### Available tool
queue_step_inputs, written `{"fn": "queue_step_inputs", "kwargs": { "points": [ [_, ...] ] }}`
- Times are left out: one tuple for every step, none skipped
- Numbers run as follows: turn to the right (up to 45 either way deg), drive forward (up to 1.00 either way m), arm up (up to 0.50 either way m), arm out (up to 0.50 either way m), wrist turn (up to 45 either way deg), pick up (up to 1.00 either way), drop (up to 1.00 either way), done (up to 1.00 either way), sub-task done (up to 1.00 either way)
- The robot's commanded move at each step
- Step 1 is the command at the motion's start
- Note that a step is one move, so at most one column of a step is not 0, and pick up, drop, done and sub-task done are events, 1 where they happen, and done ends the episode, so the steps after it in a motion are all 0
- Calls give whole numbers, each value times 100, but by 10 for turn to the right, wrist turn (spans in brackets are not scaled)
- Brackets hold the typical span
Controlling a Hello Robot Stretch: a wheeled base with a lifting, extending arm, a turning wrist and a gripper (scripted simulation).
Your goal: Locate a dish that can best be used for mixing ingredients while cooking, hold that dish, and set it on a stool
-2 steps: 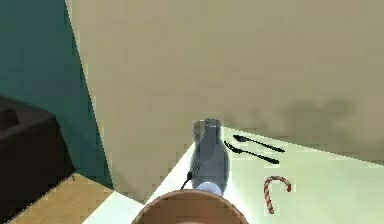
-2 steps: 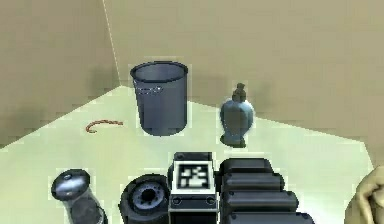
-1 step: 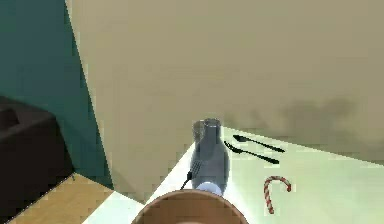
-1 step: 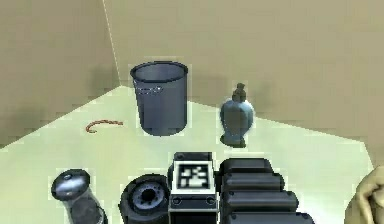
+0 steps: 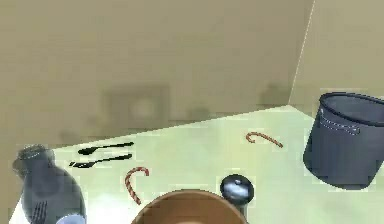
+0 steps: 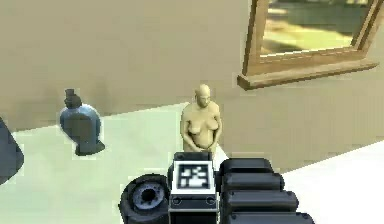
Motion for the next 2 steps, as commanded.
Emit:
{"fn": "queue_step_inputs", "kwargs": {
  "points": [
    [-420,0,0,0,0,0,0,0,0],
    [-450,0,0,0,0,0,0,0,0]
  ]
}}
